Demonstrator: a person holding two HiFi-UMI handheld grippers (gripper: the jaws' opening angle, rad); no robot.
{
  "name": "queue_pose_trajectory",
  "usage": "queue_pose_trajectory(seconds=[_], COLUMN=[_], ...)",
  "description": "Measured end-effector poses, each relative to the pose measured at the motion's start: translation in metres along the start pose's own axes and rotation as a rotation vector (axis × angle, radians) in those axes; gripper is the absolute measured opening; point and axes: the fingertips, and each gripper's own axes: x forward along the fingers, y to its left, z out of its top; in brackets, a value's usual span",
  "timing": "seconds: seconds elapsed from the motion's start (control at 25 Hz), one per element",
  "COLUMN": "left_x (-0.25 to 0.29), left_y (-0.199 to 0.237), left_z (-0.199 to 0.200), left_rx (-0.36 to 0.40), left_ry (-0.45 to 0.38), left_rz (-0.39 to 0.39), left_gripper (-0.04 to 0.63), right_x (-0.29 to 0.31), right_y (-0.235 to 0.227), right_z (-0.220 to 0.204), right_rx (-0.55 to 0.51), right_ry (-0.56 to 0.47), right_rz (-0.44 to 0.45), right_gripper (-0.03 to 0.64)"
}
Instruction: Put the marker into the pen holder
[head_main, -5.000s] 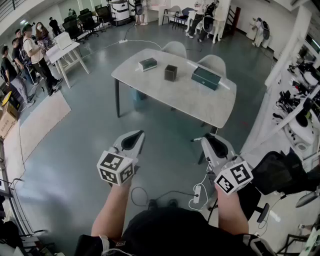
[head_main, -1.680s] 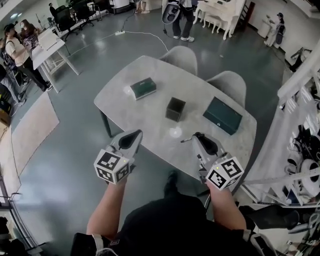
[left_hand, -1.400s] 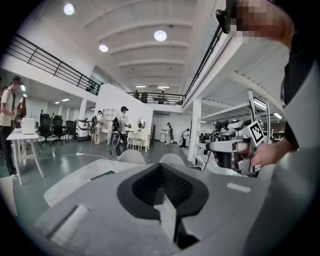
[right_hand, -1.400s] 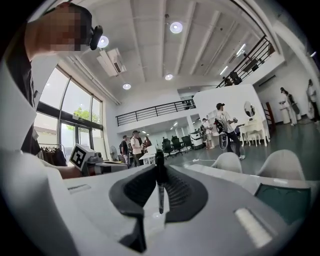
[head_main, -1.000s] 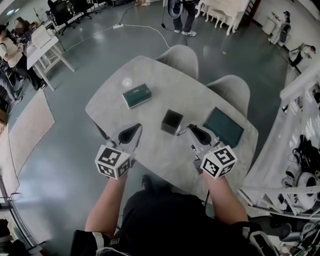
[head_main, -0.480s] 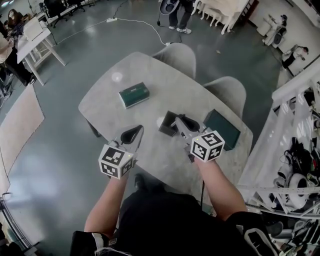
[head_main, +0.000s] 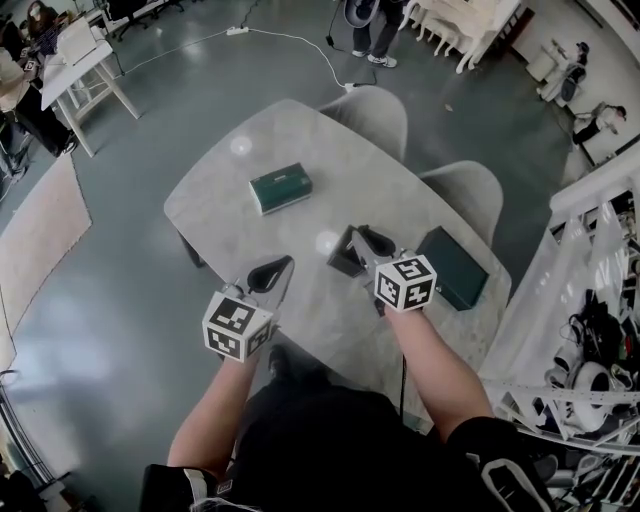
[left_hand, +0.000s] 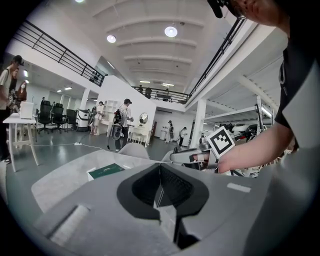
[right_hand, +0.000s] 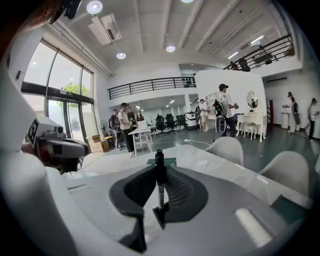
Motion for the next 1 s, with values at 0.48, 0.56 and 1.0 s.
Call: queue_pose_trajectory(seconds=[0.48,0.56,1.0], left_x=[-0.008,-0.01,-0.014], left_y=[0.009,0.01,0.008], left_z=[-0.012,-0.014,-0.021], left_rx=[-0.029,-0.036,-0.062], left_ry=[0.025,0.026,0.03], left_rz=[0.032,0.037,0.043], left_gripper=[0.012,0.012,0.011], right_x=[0.033,0.037,0.037], right_y=[-0.01,-0.008,-0.003], right_z=[-0.039,-0.044,-0.055], right_rx=[0.026,0.026,0.022], right_ry=[0.079,0.093,0.128], right_rz=[-0.012,-0.008,0.006], right_gripper=[0.051,0.051,0.054])
